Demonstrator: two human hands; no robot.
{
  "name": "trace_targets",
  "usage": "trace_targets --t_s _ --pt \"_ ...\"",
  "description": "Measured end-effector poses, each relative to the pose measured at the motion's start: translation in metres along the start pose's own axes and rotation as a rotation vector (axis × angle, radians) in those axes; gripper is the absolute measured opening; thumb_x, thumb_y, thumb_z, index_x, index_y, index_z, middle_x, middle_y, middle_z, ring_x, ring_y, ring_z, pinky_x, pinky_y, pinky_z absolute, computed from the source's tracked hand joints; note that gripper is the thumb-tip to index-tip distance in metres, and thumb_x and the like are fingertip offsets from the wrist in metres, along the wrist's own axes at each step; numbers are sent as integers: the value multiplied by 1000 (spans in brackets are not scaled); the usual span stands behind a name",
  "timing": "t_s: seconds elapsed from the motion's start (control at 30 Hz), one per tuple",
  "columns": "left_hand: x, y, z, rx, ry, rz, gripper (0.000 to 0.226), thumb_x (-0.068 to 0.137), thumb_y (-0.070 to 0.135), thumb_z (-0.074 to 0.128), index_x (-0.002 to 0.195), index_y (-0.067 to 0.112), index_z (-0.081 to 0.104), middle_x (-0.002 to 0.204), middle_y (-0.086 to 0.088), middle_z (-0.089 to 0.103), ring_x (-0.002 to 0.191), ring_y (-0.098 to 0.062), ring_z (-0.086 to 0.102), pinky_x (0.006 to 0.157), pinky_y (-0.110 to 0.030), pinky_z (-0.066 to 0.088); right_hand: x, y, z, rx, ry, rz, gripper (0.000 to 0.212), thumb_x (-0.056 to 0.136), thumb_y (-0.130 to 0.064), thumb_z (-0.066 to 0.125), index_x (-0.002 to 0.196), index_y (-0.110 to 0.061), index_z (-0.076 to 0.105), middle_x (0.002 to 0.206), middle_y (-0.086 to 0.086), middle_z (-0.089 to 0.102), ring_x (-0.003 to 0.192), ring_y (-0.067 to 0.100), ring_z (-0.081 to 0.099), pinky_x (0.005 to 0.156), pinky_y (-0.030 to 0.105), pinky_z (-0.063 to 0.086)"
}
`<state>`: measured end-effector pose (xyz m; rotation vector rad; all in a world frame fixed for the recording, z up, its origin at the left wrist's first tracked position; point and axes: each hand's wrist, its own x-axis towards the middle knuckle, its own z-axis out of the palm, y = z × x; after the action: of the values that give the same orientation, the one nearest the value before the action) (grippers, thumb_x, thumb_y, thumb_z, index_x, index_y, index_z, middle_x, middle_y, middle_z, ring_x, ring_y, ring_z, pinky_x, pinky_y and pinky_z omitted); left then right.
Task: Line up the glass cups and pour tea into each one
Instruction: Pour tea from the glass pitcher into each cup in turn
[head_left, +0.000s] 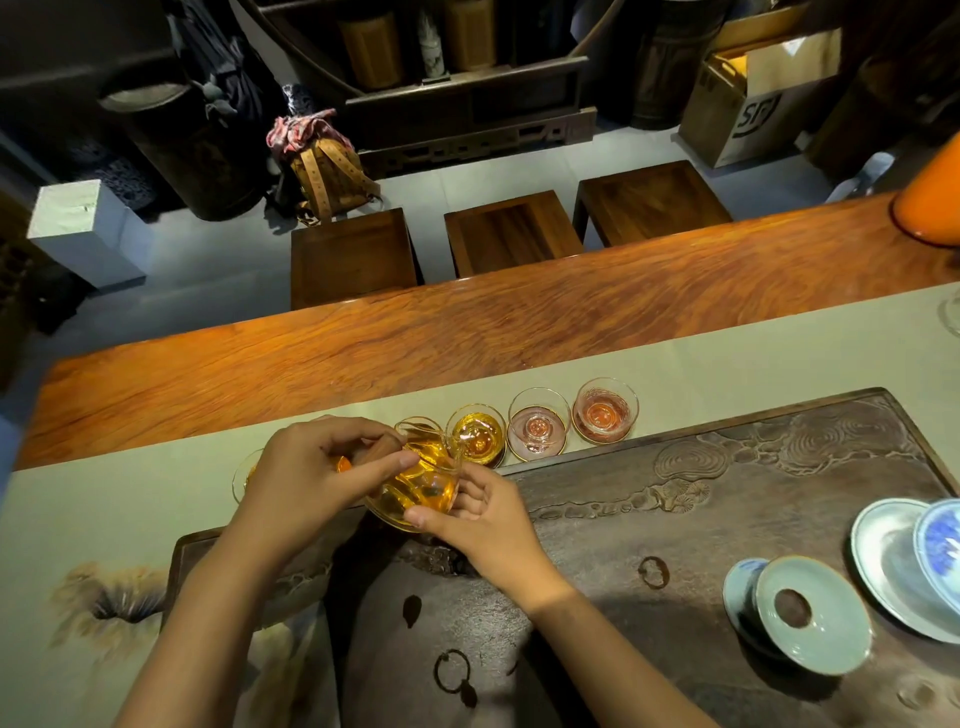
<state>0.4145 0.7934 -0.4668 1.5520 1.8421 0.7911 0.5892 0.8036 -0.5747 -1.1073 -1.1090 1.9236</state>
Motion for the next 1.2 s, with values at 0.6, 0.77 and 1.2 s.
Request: trace_targets --t_s 0.6,0.77,1.2 --pt "-4 5 11 -79 11 80 28 65 53 71 89 40 76 96 19 72 95 -4 64 78 -36 56 -1 -16 -25 -134 42 -77 92 57 -39 92 137 -21 52 126 -5 68 114 8 66 99 25 53" --pt "9 19 23 -67 -17 136 28 67 54 70 90 39 75 98 24 70 95 -4 63 76 -22 52 -1 -26 -41 -130 94 -114 82 54 -42 92 126 -35 54 123 -2 69 112 11 67 98 27 53" --pt "36 33 40 -24 -95 169 29 67 61 66 88 43 73 89 22 71 87 -3 62 68 -24 49 -3 -27 -54 63 121 -70 63 58 -28 90 115 -27 62 109 -3 76 103 14 73 84 23 57"
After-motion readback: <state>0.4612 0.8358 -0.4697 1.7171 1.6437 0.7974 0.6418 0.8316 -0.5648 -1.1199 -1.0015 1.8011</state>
